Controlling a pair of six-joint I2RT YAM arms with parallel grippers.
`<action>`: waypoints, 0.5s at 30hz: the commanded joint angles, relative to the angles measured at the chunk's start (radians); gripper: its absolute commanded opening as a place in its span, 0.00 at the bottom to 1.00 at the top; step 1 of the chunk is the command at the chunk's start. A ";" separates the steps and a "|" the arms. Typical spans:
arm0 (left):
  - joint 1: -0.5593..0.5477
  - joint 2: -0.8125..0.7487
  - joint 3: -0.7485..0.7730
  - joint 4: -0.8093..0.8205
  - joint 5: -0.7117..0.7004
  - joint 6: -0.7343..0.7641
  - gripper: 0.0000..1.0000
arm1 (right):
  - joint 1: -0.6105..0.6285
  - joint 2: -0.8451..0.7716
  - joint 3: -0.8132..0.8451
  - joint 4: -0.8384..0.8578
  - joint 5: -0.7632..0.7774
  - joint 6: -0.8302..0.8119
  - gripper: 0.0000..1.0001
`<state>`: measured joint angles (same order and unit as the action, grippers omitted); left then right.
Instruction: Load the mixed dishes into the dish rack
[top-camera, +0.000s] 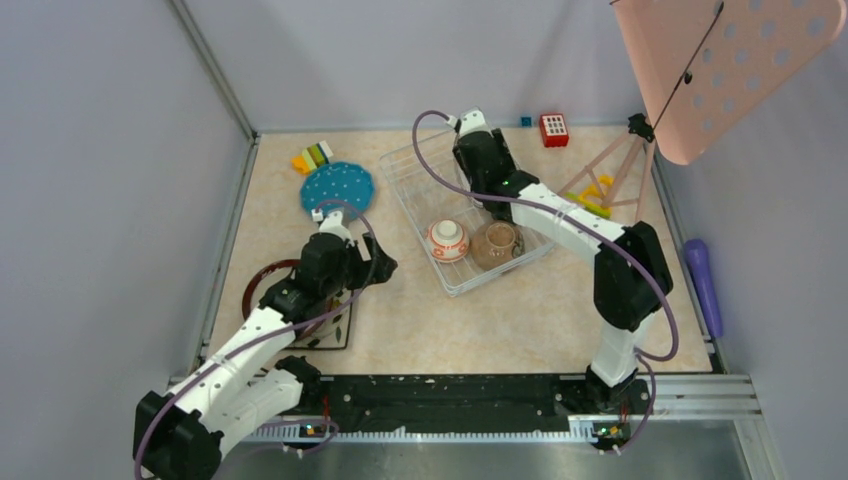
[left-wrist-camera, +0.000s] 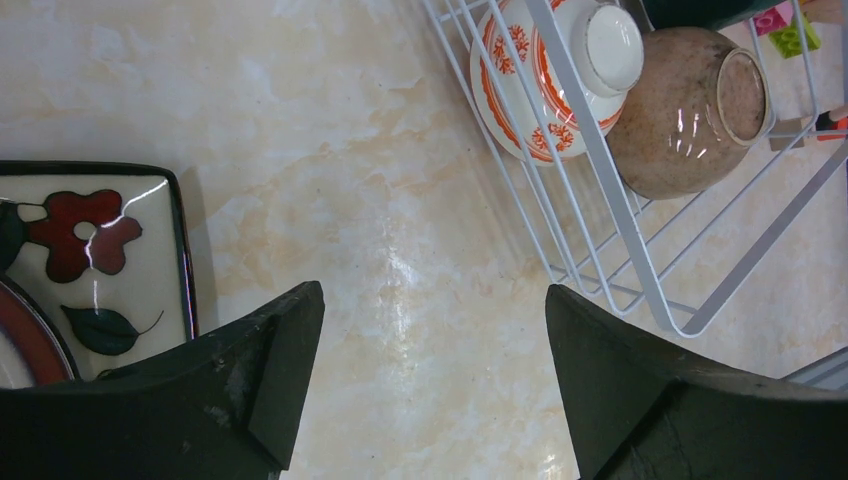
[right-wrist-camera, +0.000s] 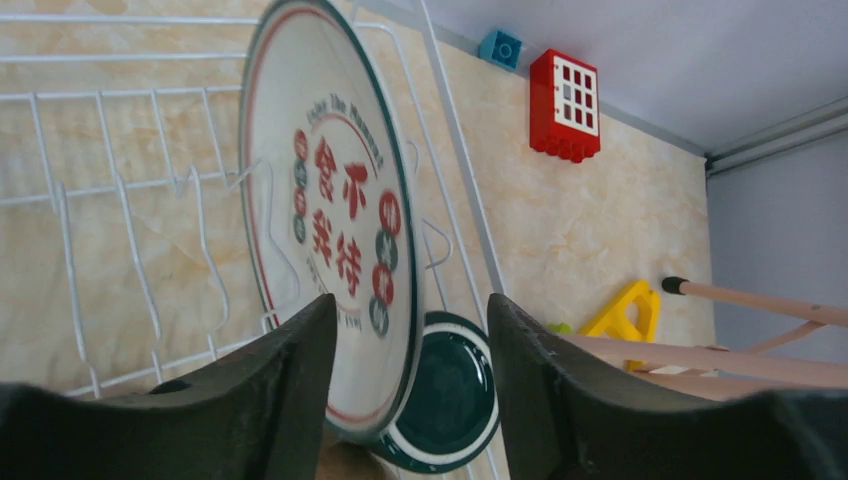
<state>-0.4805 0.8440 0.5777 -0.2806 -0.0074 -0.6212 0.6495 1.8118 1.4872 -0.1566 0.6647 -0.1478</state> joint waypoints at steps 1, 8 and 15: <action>0.003 0.059 0.043 0.031 0.044 -0.018 0.87 | -0.004 -0.021 0.039 -0.055 -0.044 0.065 0.68; 0.009 0.059 0.065 0.004 0.018 -0.037 0.87 | 0.006 -0.146 0.048 -0.249 -0.154 0.226 0.81; 0.042 -0.037 0.068 -0.058 -0.091 -0.076 0.87 | 0.140 -0.312 -0.084 -0.295 -0.250 0.316 0.79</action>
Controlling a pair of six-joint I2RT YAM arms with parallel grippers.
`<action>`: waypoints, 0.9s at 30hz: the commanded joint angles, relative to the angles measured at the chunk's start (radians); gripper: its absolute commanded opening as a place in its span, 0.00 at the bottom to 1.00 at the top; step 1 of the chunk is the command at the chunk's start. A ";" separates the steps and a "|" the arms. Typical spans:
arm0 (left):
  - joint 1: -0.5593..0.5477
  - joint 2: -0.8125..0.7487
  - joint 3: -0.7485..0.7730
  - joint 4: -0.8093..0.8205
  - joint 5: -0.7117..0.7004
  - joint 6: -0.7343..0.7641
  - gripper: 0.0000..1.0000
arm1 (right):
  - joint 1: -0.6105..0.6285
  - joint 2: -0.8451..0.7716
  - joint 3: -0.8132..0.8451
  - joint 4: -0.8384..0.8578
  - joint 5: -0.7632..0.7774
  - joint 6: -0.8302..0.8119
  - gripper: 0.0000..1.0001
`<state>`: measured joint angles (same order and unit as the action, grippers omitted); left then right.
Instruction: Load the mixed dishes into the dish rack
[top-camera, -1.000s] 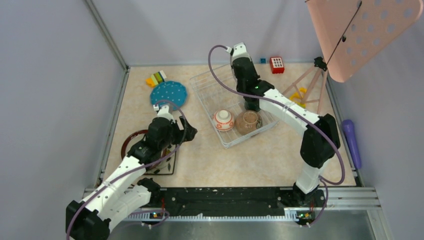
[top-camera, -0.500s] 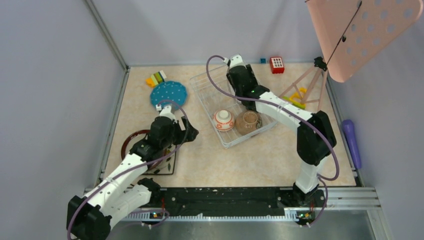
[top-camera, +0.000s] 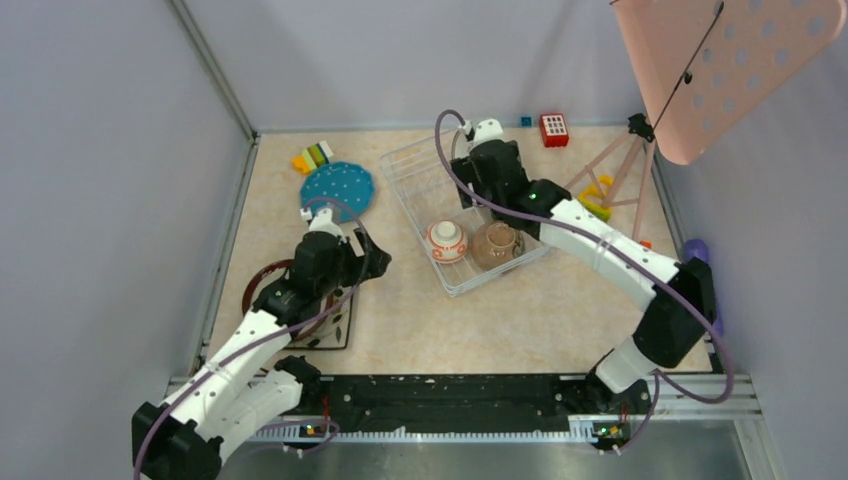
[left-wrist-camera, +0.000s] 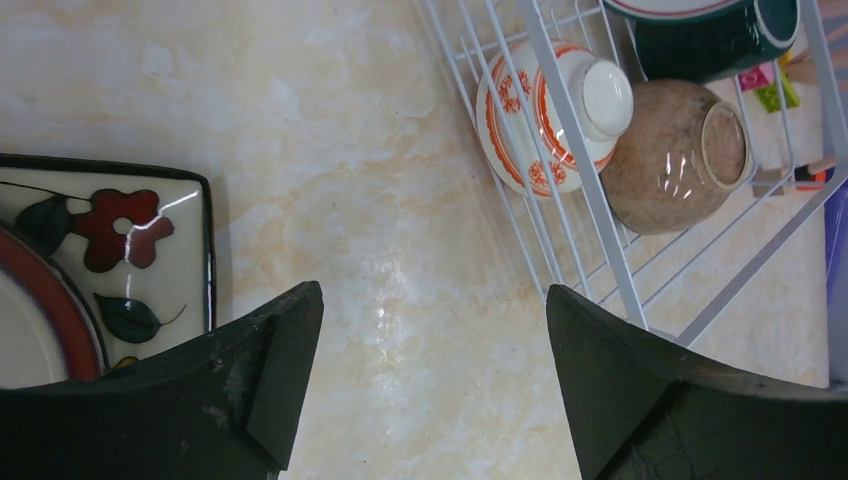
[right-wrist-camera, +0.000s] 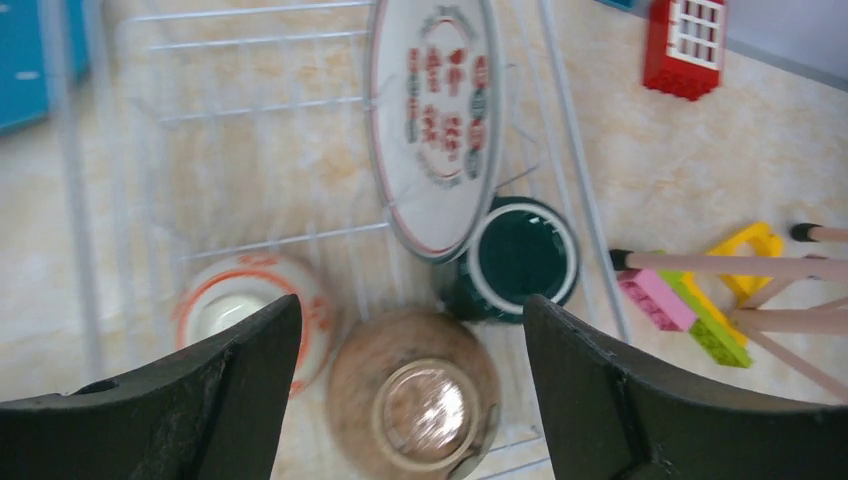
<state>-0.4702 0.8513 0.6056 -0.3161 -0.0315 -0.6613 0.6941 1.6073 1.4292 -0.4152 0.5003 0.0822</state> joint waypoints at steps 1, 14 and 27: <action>0.049 -0.046 0.046 -0.046 -0.054 -0.042 0.87 | 0.121 -0.115 -0.039 -0.038 -0.108 0.100 0.77; 0.212 -0.114 0.108 -0.186 0.012 -0.077 0.94 | 0.279 0.017 -0.162 0.015 -0.273 0.241 0.65; 0.325 0.094 0.161 -0.065 -0.053 -0.193 0.91 | 0.280 -0.167 -0.400 0.031 -0.273 0.188 0.00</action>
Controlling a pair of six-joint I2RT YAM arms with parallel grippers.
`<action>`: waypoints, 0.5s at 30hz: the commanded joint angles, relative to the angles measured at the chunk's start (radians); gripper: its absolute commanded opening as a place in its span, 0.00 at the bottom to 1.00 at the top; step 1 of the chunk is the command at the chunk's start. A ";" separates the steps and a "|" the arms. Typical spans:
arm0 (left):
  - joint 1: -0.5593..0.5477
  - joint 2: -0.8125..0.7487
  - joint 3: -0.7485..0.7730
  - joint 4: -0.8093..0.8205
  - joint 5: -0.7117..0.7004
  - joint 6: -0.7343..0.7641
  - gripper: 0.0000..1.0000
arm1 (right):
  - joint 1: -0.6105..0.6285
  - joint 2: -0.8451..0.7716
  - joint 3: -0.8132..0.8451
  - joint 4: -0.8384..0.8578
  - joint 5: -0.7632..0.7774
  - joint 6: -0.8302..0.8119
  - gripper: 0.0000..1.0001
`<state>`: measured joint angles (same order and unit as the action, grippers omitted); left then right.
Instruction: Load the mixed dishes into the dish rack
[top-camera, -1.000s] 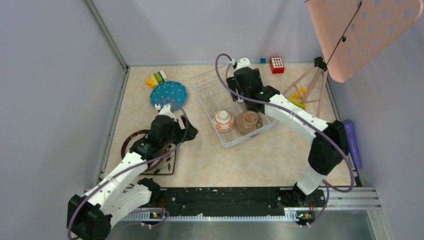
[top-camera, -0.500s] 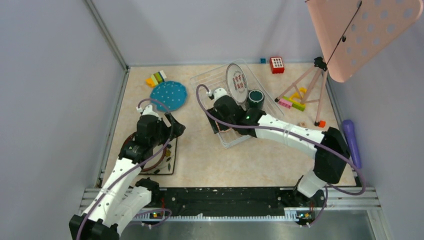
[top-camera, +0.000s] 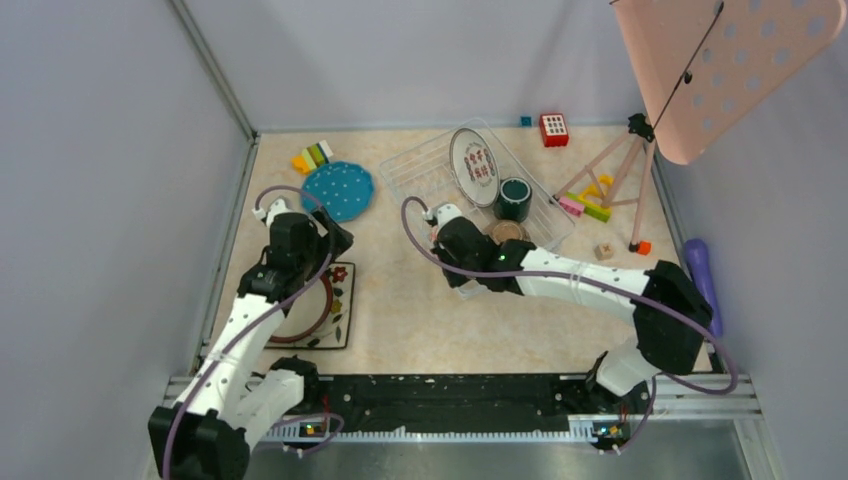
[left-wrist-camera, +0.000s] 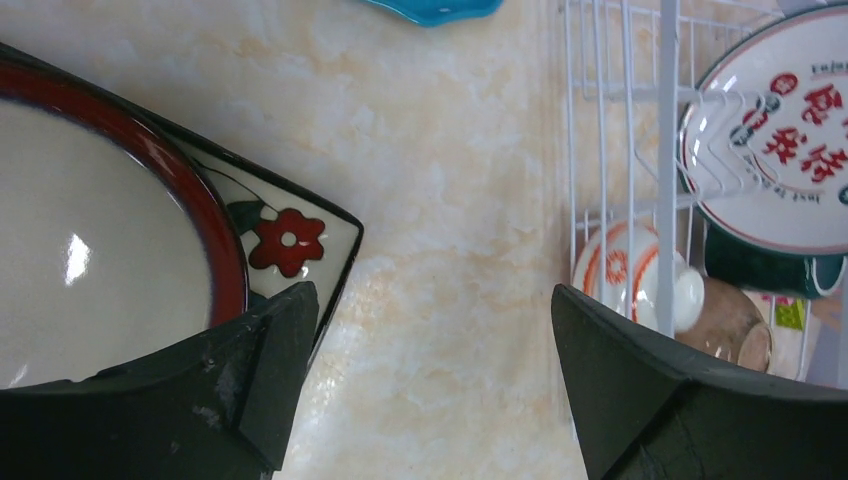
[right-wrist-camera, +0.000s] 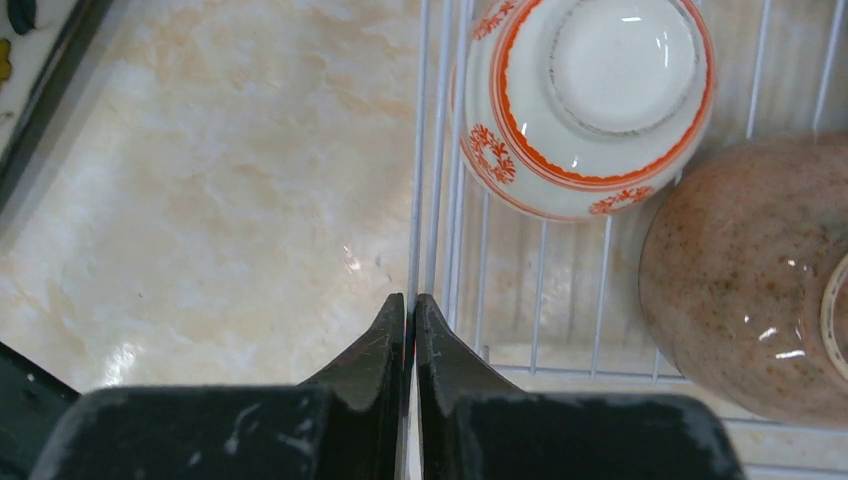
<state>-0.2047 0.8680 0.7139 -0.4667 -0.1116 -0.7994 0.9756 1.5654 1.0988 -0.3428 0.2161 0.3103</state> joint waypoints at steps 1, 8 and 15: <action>0.077 0.106 0.058 0.099 0.045 -0.063 0.90 | -0.002 -0.152 -0.087 -0.049 0.017 -0.038 0.00; 0.172 0.337 0.095 0.234 0.102 -0.120 0.89 | -0.003 -0.318 -0.175 -0.116 -0.008 -0.030 0.00; 0.245 0.566 0.241 0.266 0.129 -0.163 0.91 | -0.003 -0.439 -0.244 -0.131 -0.057 -0.013 0.51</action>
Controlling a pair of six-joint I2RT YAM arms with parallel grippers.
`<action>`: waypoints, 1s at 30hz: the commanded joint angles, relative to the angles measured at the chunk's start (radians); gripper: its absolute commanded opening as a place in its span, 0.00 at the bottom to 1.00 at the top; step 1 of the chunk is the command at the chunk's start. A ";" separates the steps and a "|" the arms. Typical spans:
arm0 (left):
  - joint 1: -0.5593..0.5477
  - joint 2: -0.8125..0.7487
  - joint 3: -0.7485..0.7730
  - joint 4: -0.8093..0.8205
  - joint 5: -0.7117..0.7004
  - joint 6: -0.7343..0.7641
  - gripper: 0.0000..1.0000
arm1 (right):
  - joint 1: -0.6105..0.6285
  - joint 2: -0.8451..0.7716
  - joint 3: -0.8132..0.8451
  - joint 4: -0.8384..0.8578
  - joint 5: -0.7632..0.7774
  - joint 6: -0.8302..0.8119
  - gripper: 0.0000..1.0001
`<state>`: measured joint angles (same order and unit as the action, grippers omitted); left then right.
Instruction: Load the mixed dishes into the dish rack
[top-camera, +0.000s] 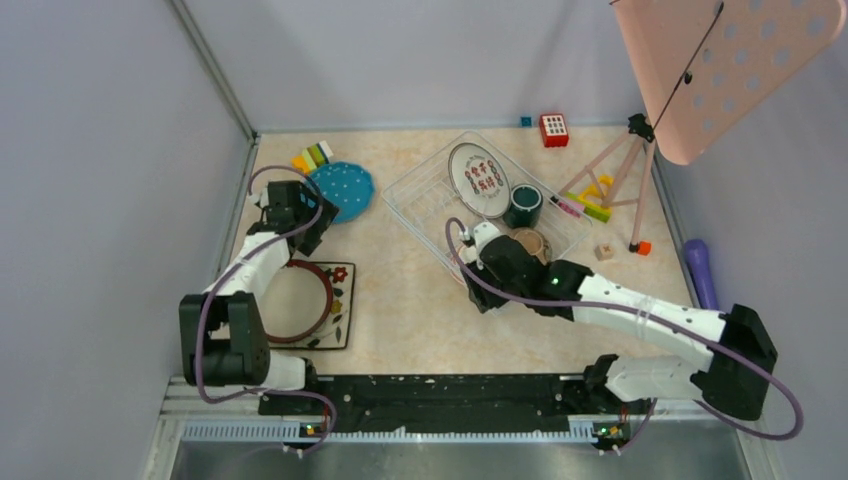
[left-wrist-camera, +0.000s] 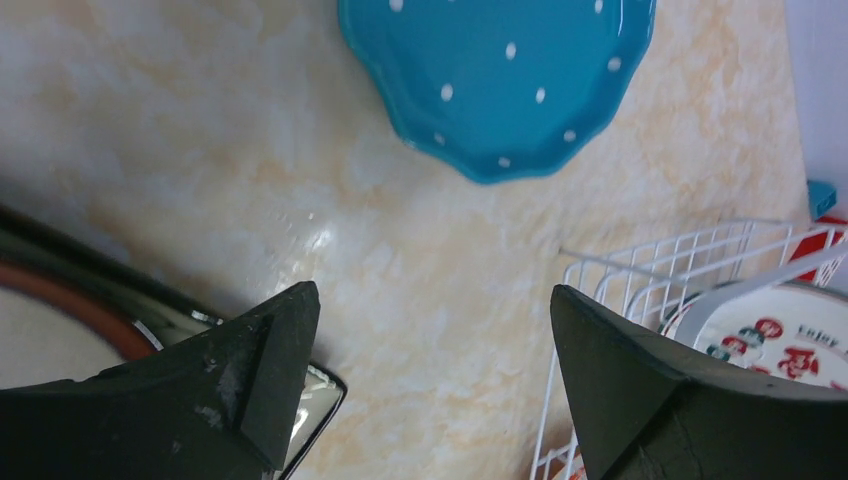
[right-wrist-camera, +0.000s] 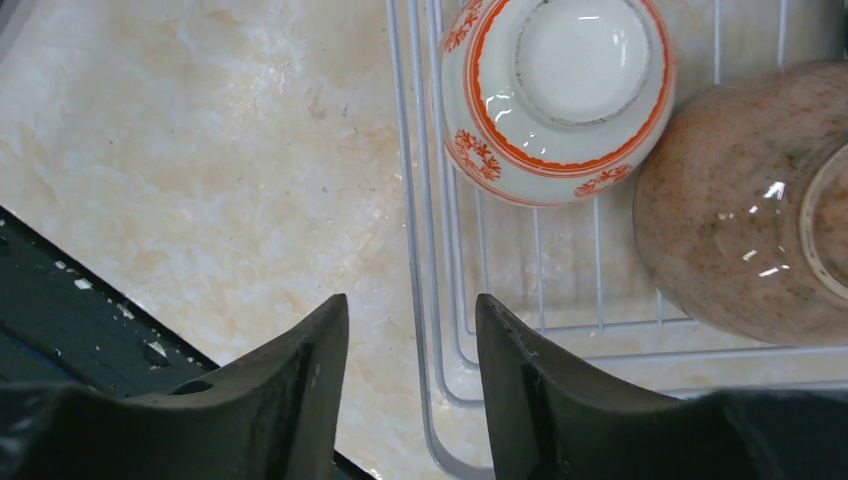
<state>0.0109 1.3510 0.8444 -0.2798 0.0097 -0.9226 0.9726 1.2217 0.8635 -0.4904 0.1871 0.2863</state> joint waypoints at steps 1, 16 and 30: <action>0.034 0.119 0.146 0.060 0.001 -0.048 0.91 | 0.000 -0.110 -0.012 0.017 -0.023 0.016 0.52; 0.048 0.492 0.486 -0.297 -0.082 -0.083 0.79 | 0.000 -0.229 0.008 0.030 0.096 0.036 0.52; 0.069 0.577 0.553 -0.364 -0.127 -0.123 0.64 | 0.000 -0.220 -0.001 0.073 0.057 0.056 0.52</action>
<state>0.0689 1.9045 1.3586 -0.6334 -0.0879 -1.0176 0.9726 1.0107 0.8505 -0.4660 0.2520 0.3214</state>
